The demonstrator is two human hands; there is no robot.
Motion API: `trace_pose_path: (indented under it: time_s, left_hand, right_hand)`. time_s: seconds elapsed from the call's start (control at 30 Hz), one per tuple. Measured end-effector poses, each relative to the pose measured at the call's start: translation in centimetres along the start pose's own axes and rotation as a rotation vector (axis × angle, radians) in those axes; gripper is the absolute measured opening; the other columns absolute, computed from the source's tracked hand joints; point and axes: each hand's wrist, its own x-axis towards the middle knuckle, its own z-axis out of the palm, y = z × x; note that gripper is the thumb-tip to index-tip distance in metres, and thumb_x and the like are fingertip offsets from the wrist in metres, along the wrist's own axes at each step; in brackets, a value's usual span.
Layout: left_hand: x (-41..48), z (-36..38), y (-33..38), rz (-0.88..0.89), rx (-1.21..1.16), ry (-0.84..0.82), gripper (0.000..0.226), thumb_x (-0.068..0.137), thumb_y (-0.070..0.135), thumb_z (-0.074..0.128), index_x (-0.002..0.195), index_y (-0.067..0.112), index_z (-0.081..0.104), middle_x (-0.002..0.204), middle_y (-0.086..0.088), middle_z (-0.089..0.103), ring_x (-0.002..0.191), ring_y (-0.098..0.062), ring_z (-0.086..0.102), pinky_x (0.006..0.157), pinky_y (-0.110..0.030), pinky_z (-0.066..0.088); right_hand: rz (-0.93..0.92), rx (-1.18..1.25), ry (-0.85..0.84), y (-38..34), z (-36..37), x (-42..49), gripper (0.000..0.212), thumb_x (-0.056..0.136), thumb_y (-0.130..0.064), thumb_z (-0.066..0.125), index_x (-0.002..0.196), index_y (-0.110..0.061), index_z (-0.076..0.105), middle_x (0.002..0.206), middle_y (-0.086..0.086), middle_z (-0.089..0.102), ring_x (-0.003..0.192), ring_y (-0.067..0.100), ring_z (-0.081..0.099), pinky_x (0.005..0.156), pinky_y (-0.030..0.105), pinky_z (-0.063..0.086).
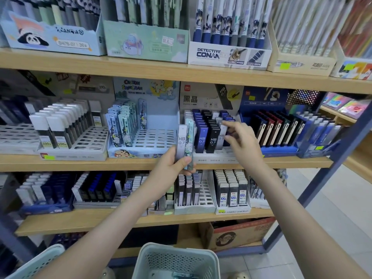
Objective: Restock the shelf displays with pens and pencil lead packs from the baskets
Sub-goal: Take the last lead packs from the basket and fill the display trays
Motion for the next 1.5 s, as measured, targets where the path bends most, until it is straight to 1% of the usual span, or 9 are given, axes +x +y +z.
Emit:
trace_pose_path:
  time_s: [0.17,0.3,0.47,0.6,0.67,0.9,1.13,1.3,1.5]
  left_hand:
    - [-0.4,0.7,0.3,0.003,0.008,-0.072,0.013,0.097,0.002,0.046,0.095,0.013,0.053,0.08,-0.002,0.066,0.069,-0.007,0.066,0.066,-0.022,0.055]
    - [-0.7,1.7,0.7,-0.003,0.089,-0.2,0.024,0.096,0.003,0.049,0.103,0.025,0.053,0.074,0.006,0.067,0.072,-0.007,0.067,0.069,-0.027,0.057]
    - [-1.1,2.6,1.2,-0.007,0.274,-0.282,0.012,0.096,0.008,0.053,0.106,0.015,0.053,0.077,0.004,0.066,0.072,-0.01,0.067,0.066,-0.022,0.054]
    - [-1.0,1.8,1.3,-0.032,0.405,-0.256,0.007,0.095,0.014,0.055,0.101,0.017,0.054,0.084,0.002,0.069,0.075,-0.013,0.068,0.072,-0.026,0.056]
    - [-1.0,1.2,1.2,-0.028,0.473,-0.223,0.005,0.095,0.015,0.055,0.097,0.02,0.054,0.083,0.002,0.068,0.079,-0.02,0.069,0.078,-0.031,0.056]
    - [-0.8,0.0,0.6,-0.062,0.432,-0.11,0.008,0.094,0.015,0.057,0.092,0.021,0.052,0.086,-0.002,0.068,0.078,-0.015,0.069,0.075,-0.028,0.057]
    - [-0.7,-0.7,0.4,-0.056,0.386,-0.059,0.012,0.093,0.018,0.059,0.089,0.026,0.051,0.084,-0.001,0.07,0.081,-0.025,0.069,0.081,-0.039,0.056]
    - [-0.9,-0.6,0.4,-0.057,0.328,-0.069,0.011,0.093,0.015,0.059,0.091,0.024,0.052,0.085,-0.002,0.07,0.081,-0.021,0.069,0.08,-0.038,0.057]
    - [-1.0,-0.4,0.5,-0.044,0.315,-0.07,0.011,0.092,0.016,0.06,0.092,0.024,0.053,0.079,0.003,0.071,0.078,-0.02,0.071,0.082,-0.042,0.057]
  right_hand:
    - [0.049,0.173,0.124,-3.0,-1.5,-1.5,0.036,0.093,-0.015,0.056,0.127,-0.026,0.05,0.101,0.0,0.053,0.094,0.014,0.049,0.08,0.025,0.043]
    - [0.011,0.341,-0.031,-6.5,-2.1,-2.9,0.044,0.087,-0.026,0.065,0.123,-0.041,0.044,0.115,-0.01,0.049,0.104,0.008,0.047,0.088,0.016,0.039]
    - [-0.02,0.178,-0.21,-6.9,-2.1,-2.8,0.023,0.082,-0.017,0.07,0.082,-0.037,0.058,0.109,-0.02,0.047,0.112,0.008,0.037,0.094,0.009,0.022]
    - [0.15,0.544,-0.074,-6.6,-4.2,-2.4,0.015,0.088,-0.008,0.059,0.084,-0.022,0.06,0.093,0.003,0.063,0.089,0.019,0.058,0.083,0.034,0.047]
    - [0.181,0.584,0.056,-5.9,-5.2,-2.0,0.017,0.091,-0.006,0.056,0.087,-0.022,0.059,0.083,0.011,0.059,0.074,0.023,0.056,0.072,0.039,0.047]
    - [0.16,0.371,0.043,-3.6,-4.0,-1.2,0.025,0.095,-0.007,0.049,0.096,-0.03,0.059,0.084,0.0,0.059,0.074,0.013,0.057,0.07,0.033,0.049]
    - [0.085,0.126,-0.116,-2.8,-2.7,-0.2,0.022,0.096,-0.009,0.048,0.109,-0.02,0.061,0.094,0.003,0.06,0.084,0.01,0.054,0.068,0.003,0.036]
    - [0.009,0.024,-0.179,-2.0,-2.2,0.6,0.027,0.096,-0.012,0.05,0.119,-0.02,0.06,0.102,-0.007,0.054,0.098,0.008,0.044,0.077,0.01,0.032]
    - [-0.085,-0.171,-0.024,-0.6,-0.5,0.3,0.037,0.095,-0.012,0.053,0.131,-0.017,0.055,0.128,0.01,0.047,0.118,0.027,0.031,0.097,0.024,0.02]
